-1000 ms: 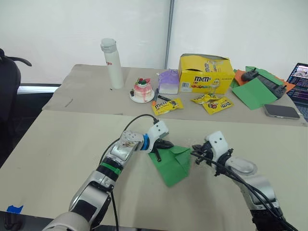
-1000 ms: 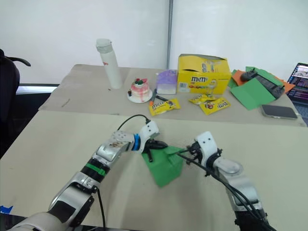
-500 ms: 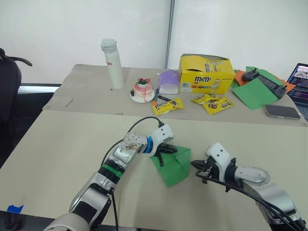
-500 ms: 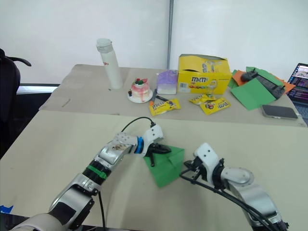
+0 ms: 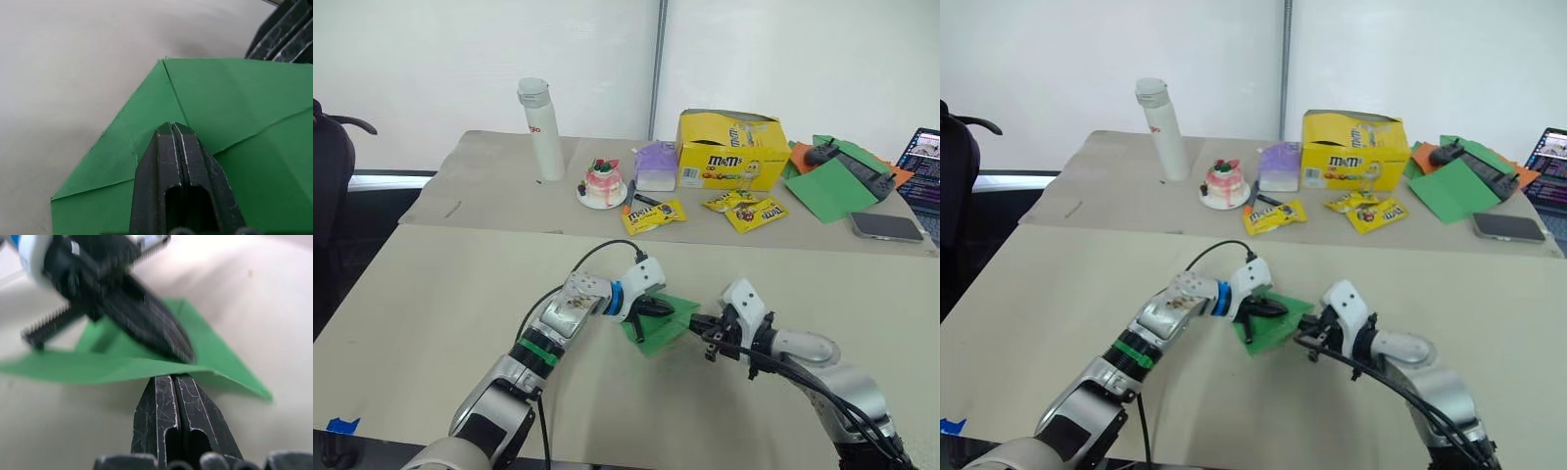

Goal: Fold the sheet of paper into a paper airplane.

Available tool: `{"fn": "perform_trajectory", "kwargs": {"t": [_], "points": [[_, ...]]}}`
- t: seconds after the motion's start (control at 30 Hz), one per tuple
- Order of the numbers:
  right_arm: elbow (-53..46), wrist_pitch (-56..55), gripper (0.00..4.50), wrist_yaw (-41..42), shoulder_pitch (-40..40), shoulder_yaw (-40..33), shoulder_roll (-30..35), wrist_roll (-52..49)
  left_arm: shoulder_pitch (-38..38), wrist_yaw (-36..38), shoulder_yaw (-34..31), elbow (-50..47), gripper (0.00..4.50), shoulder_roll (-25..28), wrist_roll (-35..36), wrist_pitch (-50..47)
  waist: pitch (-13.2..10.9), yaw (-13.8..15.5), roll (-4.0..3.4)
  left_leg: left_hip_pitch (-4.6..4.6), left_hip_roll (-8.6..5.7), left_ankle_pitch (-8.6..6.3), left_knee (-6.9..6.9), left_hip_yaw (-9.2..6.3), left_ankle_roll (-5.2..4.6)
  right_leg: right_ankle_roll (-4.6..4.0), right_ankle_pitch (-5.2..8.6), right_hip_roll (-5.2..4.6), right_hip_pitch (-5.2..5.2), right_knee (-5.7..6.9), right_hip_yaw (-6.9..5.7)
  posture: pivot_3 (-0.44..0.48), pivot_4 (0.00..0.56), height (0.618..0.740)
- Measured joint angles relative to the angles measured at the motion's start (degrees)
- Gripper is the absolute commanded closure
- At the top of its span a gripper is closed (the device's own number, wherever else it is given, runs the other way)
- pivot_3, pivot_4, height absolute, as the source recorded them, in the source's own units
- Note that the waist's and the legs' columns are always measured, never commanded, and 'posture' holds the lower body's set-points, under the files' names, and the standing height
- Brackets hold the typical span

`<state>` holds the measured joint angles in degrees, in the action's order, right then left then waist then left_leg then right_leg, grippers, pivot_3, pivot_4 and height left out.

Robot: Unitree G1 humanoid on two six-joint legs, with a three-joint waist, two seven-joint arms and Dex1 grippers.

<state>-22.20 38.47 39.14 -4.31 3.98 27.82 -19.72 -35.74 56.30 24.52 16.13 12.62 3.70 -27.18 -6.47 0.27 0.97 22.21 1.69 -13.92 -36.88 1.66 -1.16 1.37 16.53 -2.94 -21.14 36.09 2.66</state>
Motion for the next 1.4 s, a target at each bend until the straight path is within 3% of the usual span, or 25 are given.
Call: {"fn": "perform_trajectory", "kwargs": {"t": [0.47,0.83,0.97,1.2,1.4], "points": [[9.40,0.63,4.50,-2.29,-5.97,1.97,-1.42,1.33,1.87,1.68,1.55,-7.00,4.47,0.79,2.15,-6.88,0.00,-0.02,-0.04,0.02,-0.01,0.00,-0.02,0.01,-0.01,-0.01,0.00,-0.01,-0.02,0.03,0.02,0.000,0.150,0.740],[9.84,0.28,4.50,-2.19,-6.17,2.61,-1.91,1.65,1.43,1.54,0.93,-7.63,4.47,4.43,2.44,-6.93,0.00,-0.35,-0.04,0.02,0.03,0.00,-0.01,0.00,-0.01,-0.01,0.00,0.01,-0.03,0.02,0.02,0.000,0.150,0.740],[9.71,-0.18,4.50,-2.26,-6.01,3.30,-2.16,1.73,2.62,1.18,-1.08,-9.20,4.47,6.48,3.41,-7.34,0.00,-0.55,-0.05,0.02,0.07,0.00,-0.01,0.00,-0.01,-0.01,0.00,0.03,-0.03,0.04,0.02,0.000,0.150,0.740],[8.36,-0.14,4.50,-3.01,-5.26,4.40,-1.98,2.57,-2.51,-1.17,-11.58,-9.92,4.47,6.64,7.91,-7.93,0.02,-0.44,-0.07,0.01,0.01,0.00,-0.01,0.01,-0.01,0.00,0.00,-0.04,-0.01,0.03,0.01,0.000,0.150,0.740],[7.44,0.71,4.50,-3.58,-4.99,4.59,-1.77,2.86,1.80,-1.12,-6.84,-10.98,4.47,3.62,8.47,-8.18,0.02,-0.44,-0.07,0.01,0.02,0.00,-0.01,0.01,0.00,-0.01,0.00,-0.04,-0.01,0.05,0.02,0.000,0.150,0.740]]}}
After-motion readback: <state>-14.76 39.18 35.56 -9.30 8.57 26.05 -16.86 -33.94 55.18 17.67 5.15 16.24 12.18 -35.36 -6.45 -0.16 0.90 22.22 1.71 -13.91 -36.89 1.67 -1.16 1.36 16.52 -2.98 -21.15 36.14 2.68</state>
